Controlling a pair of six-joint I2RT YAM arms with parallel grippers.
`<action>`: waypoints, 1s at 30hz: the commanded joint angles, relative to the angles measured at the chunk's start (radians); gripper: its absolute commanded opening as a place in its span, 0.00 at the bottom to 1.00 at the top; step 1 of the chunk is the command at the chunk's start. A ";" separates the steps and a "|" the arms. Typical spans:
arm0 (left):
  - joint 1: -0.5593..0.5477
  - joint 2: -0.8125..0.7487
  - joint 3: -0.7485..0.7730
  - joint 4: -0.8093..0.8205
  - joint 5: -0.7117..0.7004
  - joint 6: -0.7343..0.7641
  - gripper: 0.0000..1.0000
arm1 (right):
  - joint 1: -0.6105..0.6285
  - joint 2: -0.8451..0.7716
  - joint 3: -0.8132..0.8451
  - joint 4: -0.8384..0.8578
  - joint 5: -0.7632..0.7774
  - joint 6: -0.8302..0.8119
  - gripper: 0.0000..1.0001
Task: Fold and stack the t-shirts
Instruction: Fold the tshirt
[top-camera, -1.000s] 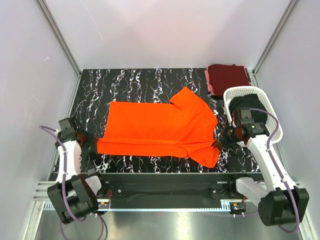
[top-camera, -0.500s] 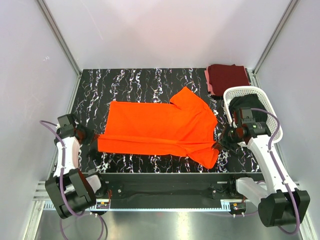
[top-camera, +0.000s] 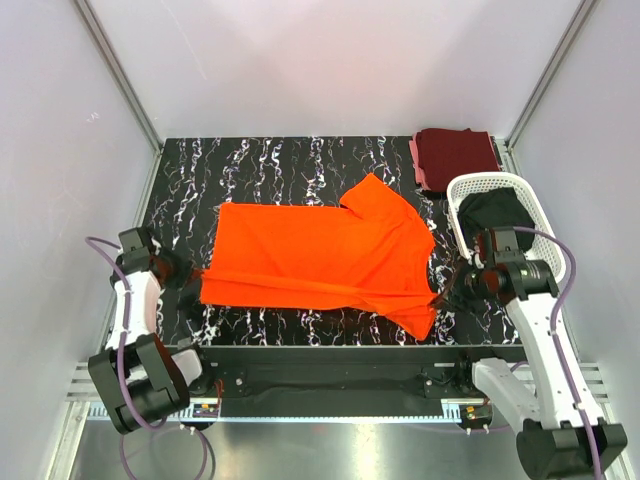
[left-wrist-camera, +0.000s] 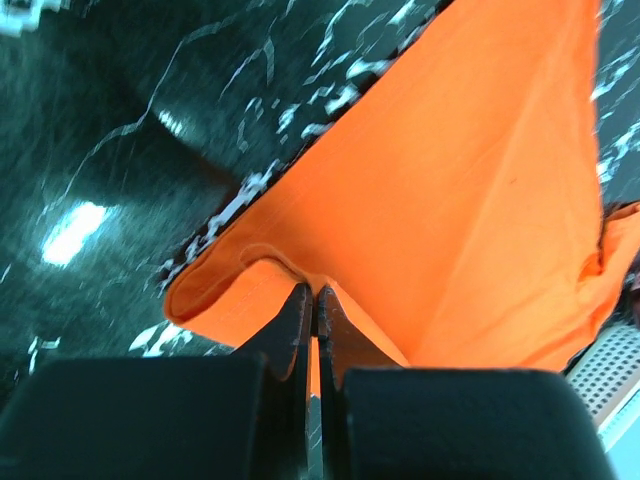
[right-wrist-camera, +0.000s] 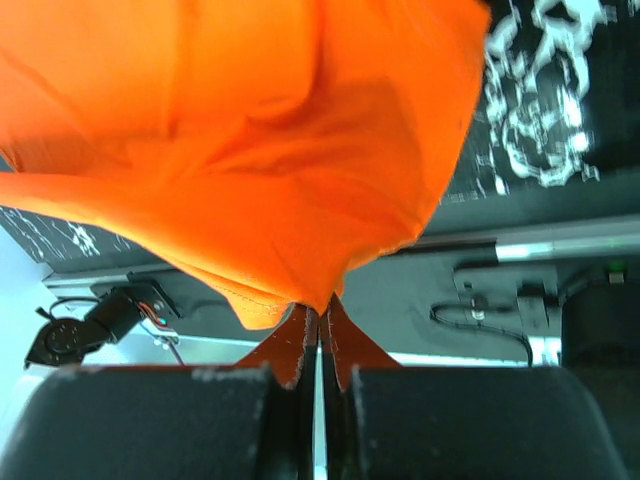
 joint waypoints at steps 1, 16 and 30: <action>-0.005 -0.026 -0.016 -0.026 -0.040 0.033 0.00 | 0.004 -0.061 -0.016 -0.115 0.025 0.028 0.00; -0.123 0.188 0.108 0.032 -0.089 0.001 0.00 | 0.003 0.238 -0.024 0.085 0.090 0.091 0.00; -0.134 0.181 0.370 0.024 -0.027 -0.018 0.00 | 0.000 0.419 0.416 0.109 0.156 -0.059 0.00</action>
